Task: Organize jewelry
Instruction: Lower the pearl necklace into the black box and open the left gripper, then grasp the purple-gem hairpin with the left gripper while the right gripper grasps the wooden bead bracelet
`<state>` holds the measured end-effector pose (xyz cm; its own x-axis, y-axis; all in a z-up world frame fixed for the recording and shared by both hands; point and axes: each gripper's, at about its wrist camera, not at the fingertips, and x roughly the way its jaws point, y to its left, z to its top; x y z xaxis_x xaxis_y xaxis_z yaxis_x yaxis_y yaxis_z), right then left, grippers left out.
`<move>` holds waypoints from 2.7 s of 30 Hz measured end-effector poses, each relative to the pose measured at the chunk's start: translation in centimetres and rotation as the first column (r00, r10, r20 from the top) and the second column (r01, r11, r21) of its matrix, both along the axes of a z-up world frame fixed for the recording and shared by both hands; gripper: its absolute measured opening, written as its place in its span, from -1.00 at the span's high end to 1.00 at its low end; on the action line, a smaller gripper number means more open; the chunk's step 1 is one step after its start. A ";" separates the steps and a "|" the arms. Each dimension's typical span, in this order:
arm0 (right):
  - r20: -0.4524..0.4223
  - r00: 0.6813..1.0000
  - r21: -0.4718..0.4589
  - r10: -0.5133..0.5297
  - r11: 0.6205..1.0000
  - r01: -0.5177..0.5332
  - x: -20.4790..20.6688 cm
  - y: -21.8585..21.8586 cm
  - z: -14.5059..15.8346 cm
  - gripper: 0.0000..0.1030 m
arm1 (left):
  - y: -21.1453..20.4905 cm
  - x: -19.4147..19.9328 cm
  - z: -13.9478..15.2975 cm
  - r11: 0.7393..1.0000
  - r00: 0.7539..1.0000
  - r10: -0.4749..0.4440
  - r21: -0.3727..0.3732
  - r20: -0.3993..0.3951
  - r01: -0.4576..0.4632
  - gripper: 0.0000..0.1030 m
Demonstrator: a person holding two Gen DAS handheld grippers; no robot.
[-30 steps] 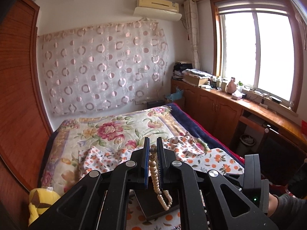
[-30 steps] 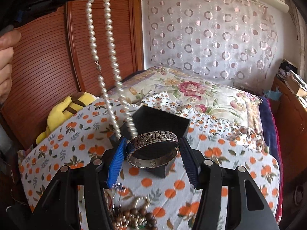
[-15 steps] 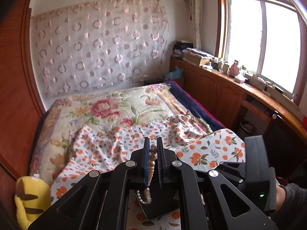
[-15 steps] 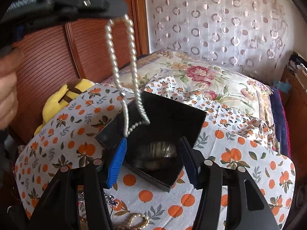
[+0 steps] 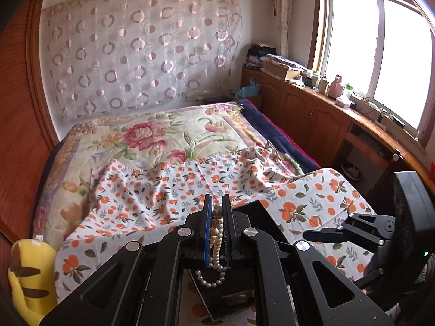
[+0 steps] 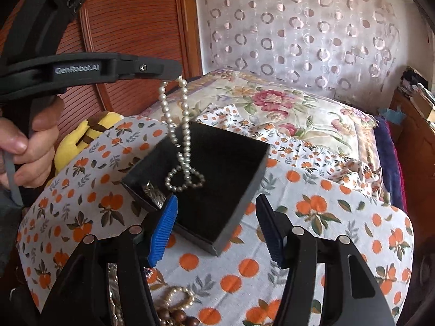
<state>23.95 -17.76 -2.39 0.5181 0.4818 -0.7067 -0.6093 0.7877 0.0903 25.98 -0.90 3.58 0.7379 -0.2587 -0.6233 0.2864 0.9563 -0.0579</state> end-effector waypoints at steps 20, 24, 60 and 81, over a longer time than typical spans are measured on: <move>0.010 0.997 0.018 -0.075 0.997 0.074 -4.7 -2.8 -1.1 -0.22 | -0.4 -5.6 -2.9 0.999 0.999 0.000 0.038 -0.033 0.002 0.28; 0.009 0.996 0.021 -0.092 0.996 0.092 -6.5 -3.4 -1.6 -0.22 | -0.4 -8.1 -4.8 0.999 0.998 -0.010 0.042 -0.063 0.012 0.27; -0.080 0.994 -0.065 -0.080 0.995 0.075 -11.6 -6.0 -5.9 0.51 | -2.5 -11.4 -11.3 0.997 0.962 -0.074 -0.014 -0.261 0.073 0.14; -0.083 0.993 -0.058 -0.086 0.995 0.081 -11.5 -6.1 -5.9 0.55 | -1.4 -15.9 -6.9 0.999 0.998 0.050 -0.007 -0.035 -0.050 0.53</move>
